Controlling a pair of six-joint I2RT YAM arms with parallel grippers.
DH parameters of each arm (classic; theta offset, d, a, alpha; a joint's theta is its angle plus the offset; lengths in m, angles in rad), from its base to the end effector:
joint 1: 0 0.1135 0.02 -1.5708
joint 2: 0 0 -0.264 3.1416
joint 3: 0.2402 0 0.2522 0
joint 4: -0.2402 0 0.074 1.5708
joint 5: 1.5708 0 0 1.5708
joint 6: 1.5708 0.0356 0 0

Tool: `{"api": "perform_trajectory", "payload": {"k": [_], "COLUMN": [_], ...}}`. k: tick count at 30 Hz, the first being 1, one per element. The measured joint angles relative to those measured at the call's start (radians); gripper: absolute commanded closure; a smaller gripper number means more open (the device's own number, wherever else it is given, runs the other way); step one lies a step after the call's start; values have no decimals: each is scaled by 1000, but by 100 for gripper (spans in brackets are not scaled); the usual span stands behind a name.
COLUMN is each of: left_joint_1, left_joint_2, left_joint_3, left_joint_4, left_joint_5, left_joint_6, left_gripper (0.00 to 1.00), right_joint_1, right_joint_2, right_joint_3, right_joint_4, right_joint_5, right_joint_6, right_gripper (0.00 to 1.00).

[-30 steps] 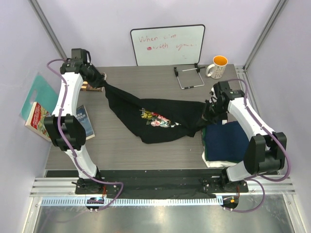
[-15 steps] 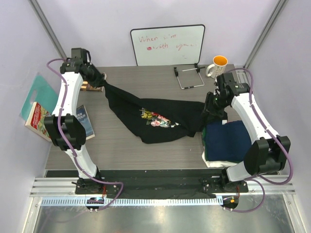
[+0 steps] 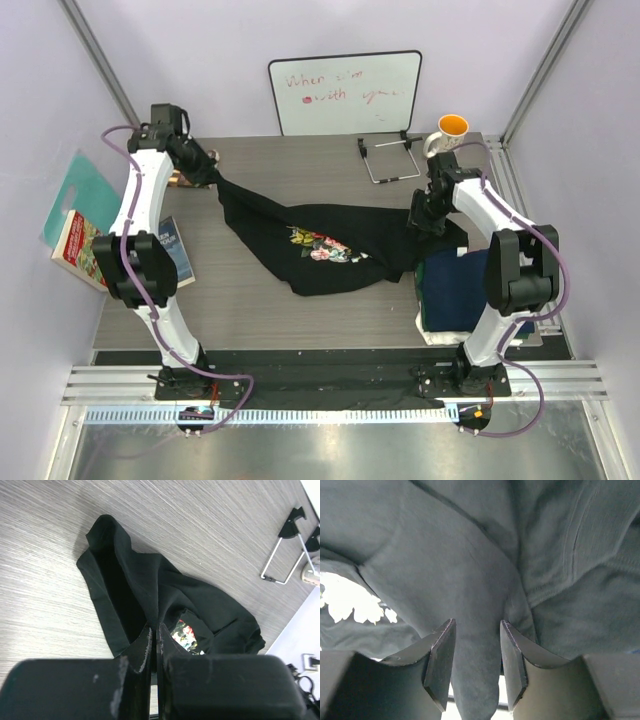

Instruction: Fold and stack the t-shirts

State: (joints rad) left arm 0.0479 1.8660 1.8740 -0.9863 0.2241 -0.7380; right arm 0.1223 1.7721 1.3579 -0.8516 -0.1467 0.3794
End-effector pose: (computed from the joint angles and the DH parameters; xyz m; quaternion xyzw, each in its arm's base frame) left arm 0.4019 0.0113 0.3379 -0.3338 0.8905 -0.1988 0.2368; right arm 0.3507 0.0483 0.2243 0.1153 0.9790 0.1078 0.1288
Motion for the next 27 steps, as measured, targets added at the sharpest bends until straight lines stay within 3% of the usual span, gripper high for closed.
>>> {"api": "perform_trajectory", "payload": {"k": [19, 20, 22, 23, 24, 27], "left_joint_1": [-9, -9, -10, -11, -11, -14], "left_joint_2": [43, 43, 45, 46, 46, 47], "left_joint_3": [-3, -3, -3, -3, -3, -3], "left_joint_4": [0, 0, 0, 0, 0, 0], "left_joint_5": [2, 2, 3, 3, 3, 4], "left_joint_6": [13, 13, 13, 13, 13, 13], "left_gripper": [100, 100, 100, 100, 100, 100], "right_joint_1": [-2, -2, -3, -4, -4, -5], "right_joint_2": [114, 115, 117, 118, 118, 119], "right_joint_3": [54, 54, 59, 60, 60, 61], "right_joint_4": [68, 68, 66, 67, 67, 66], "right_joint_5": [23, 22, 22, 21, 21, 17], "right_joint_6": [-29, -31, -36, -40, -45, -45], "right_gripper": [51, 54, 71, 79, 95, 99]}}
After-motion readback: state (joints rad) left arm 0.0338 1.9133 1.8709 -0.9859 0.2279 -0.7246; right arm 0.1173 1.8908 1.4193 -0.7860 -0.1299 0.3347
